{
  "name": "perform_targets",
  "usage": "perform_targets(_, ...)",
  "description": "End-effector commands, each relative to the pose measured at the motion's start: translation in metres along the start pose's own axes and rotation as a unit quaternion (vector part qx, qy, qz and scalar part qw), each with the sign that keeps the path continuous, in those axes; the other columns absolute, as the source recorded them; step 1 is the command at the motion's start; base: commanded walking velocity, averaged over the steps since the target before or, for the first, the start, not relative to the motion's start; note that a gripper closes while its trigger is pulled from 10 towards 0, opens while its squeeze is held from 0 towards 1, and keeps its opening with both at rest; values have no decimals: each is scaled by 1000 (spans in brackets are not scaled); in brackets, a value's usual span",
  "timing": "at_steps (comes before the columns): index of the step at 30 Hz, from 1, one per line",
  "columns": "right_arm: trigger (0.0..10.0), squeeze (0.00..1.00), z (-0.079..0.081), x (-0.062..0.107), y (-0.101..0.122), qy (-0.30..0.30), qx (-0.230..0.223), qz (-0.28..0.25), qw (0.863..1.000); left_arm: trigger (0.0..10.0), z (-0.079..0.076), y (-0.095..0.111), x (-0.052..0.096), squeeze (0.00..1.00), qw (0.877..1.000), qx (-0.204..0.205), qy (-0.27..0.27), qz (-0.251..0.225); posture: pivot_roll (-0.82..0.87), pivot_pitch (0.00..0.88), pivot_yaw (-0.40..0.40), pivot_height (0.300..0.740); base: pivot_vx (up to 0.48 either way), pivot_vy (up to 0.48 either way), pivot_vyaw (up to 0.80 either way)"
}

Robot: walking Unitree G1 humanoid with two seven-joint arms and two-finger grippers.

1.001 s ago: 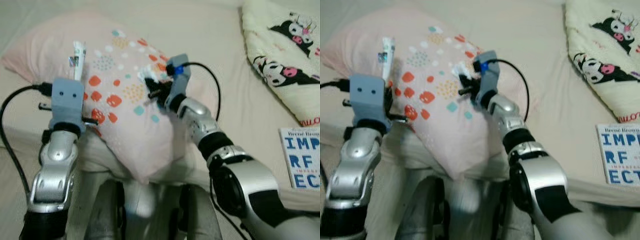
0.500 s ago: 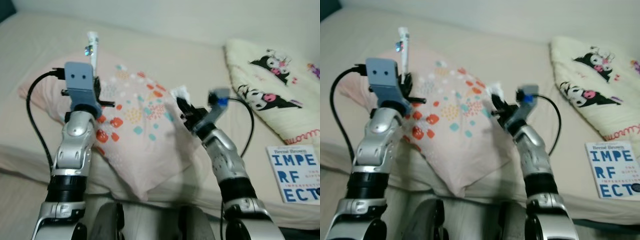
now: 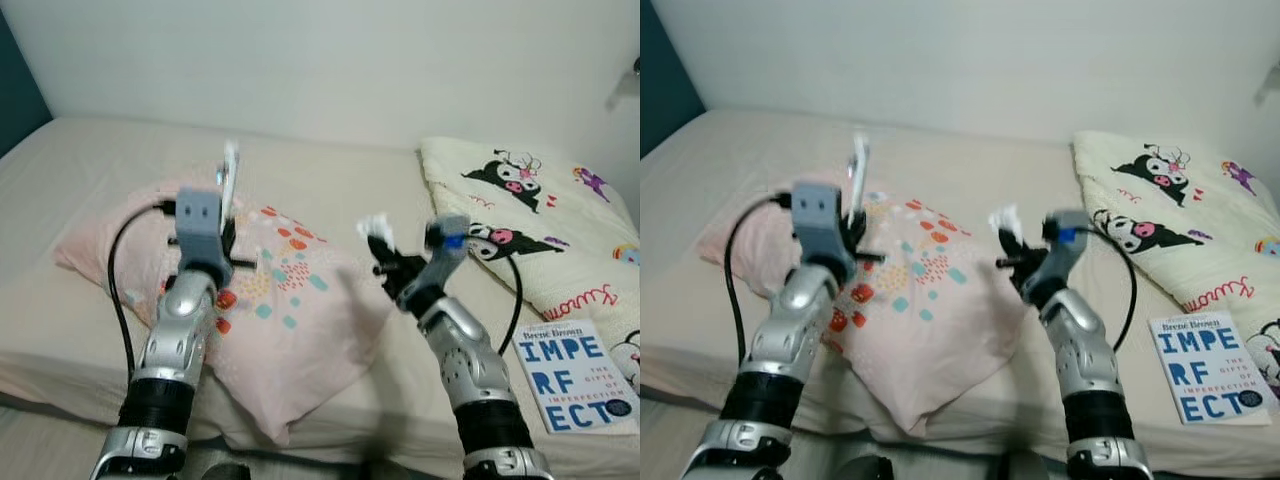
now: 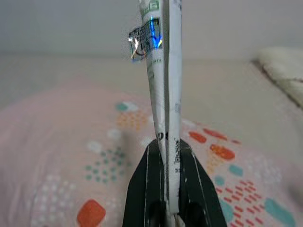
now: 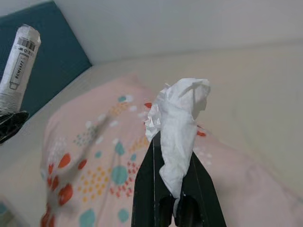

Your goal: Clean up the room

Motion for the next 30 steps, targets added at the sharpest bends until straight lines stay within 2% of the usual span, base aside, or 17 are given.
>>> perform_targets(1, 0, 0, 2, 3, -5, 0, 10, 10, 1000, 10000, 3, -12, 3, 0, 1000, 9, 1, 8, -7, 0, -42, 680, 0, 0, 0)
perform_targets(3, 0, 0, -6, 13, -30, -15, 13, 50, 999, 10000, 22, -57, 17, 0, 997, -4, 22, 72, -10, 0, -39, 695, 0, 0, 0)
perform_targets(5, 0, 0, -6, 13, -30, -15, 13, 50, 999, 10000, 22, -57, 17, 0, 997, -4, 22, 72, -10, 0, -39, 695, 0, 0, 0)
perform_targets(8, 0, 0, -14, 21, -47, -31, 19, 81, 996, 10000, 32, -85, 28, 0, 993, -13, 32, 113, -13, 0, -38, 705, 0, 0, 0)
perform_targets(11, 0, 0, -31, 45, -85, -63, 31, 149, 986, 10000, 55, -137, 60, 0, 977, -21, 66, 202, -19, 0, -36, 720, 0, 0, 0)
perform_targets(14, 0, 0, -36, 56, -99, -74, 28, 173, 982, 10000, 64, -153, 74, 0, 969, -23, 83, 233, -21, 0, -38, 725, 0, 0, 0)
perform_targets(16, 0, 0, -51, 90, -139, -110, 34, 252, 961, 10000, 85, -188, 112, 0, 943, -25, 128, 307, -23, 0, -40, 735, 0, 0, 0)
perform_targets(20, 0, 0, -56, 103, -152, -123, 38, 282, 951, 10000, 91, -198, 125, 0, 933, -29, 141, 330, -23, 0, -40, 740, 0, 0, 0)
perform_targets(21, 0, 0, -61, 127, -172, -148, 31, 323, 934, 10000, 99, -211, 144, 0, 918, -29, 160, 361, -22, 0, -45, 740, 0, 0, 0)
perform_targets(23, 0, 0, -64, 146, -187, -165, 31, 354, 920, 10000, 103, -219, 159, 0, 907, -31, 173, 383, -22, 0, -45, 740, 0, 0, 0)
perform_targets(24, 2784, 0, -64, 177, -206, -193, 16, 392, 900, 10000, 109, -231, 181, 0, 889, -37, 189, 416, -20, 0, -50, 740, 0, 0, 0)
perform_targets(25, 2784, 0, -64, 177, -206, -193, 16, 392, 900, 10000, 109, -231, 181, 0, 889, -37, 189, 416, -20, 0, -50, 740, 0, 0, 0)
perform_targets(26, 10000, 0, -61, 208, -223, -212, 7, 433, 876, 10000, 113, -240, 201, 0, 872, -47, 195, 446, -23, 0, -49, 740, 0, 0, 0)
perform_targets(27, 10000, 0, -61, 208, -223, -212, 7, 433, 876, 10000, 113, -240, 201, 0, 872, -47, 195, 446, -23, 0, -49, 740, 0, 0, 0)
perform_targets(28, 10000, 0, -57, 240, -237, -231, -3, 473, 850, 10000, 115, -248, 217, 0, 859, -60, 194, 471, -26, 0, -46, 740, 0, 0, 413)
perform_targets(29, 10000, 0, -57, 240, -237, -231, -3, 473, 850, 10000, 115, -248, 217, 0, 859, -60, 194, 471, -26, 0, -46, 740, 0, 0, 413)
perform_targets(30, 10000, 0, -53, 260, -245, -242, -10, 498, 833, 10000, 116, -251, 227, 0, 851, -68, 191, 485, -26, 0, -45, 740, 0, 0, 413)
Point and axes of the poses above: a point about 5 cm out from each wrist's last joint towards the gripper, its own x axis pointing back from the gripper into the wrist, its own y axis along the axis of the wrist's last joint, z = x × y, the point moved 5 cm from there along -x, pointing out of the wrist towards the gripper, and after that the axes turned 10 degrees about x, right-handed, at the moved point
